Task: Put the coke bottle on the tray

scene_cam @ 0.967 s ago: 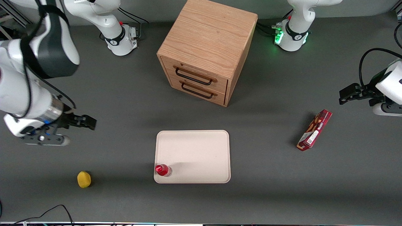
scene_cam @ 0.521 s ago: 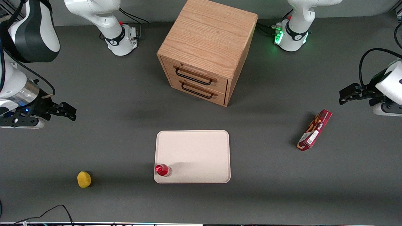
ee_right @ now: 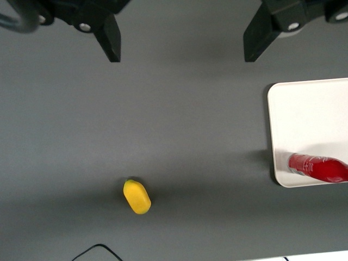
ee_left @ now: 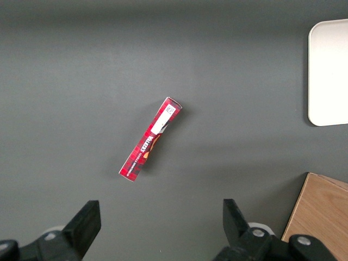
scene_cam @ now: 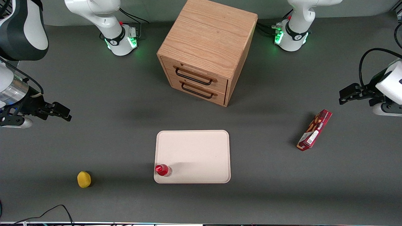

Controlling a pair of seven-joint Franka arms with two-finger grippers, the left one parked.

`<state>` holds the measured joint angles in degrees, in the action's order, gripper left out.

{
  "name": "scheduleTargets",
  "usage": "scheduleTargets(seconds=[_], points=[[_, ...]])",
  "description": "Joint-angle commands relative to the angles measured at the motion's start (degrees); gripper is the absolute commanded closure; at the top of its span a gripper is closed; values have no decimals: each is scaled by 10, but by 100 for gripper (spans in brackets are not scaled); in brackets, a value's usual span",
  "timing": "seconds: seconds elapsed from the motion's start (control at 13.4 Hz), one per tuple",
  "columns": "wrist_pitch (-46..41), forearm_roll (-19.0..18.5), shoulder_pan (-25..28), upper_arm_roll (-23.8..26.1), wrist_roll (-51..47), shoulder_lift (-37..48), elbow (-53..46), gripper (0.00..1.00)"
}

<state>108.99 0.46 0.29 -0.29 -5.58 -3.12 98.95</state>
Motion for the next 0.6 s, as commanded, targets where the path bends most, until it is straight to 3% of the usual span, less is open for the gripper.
scheduleTargets(seconds=[0.0, 0.22, 0.52], points=[[-21, 14, -9, 5, 20, 8, -23, 0], [-31, 10, -12, 2, 19, 4, -55, 0], [-109, 6, -19, 2, 19, -29, -143, 0]])
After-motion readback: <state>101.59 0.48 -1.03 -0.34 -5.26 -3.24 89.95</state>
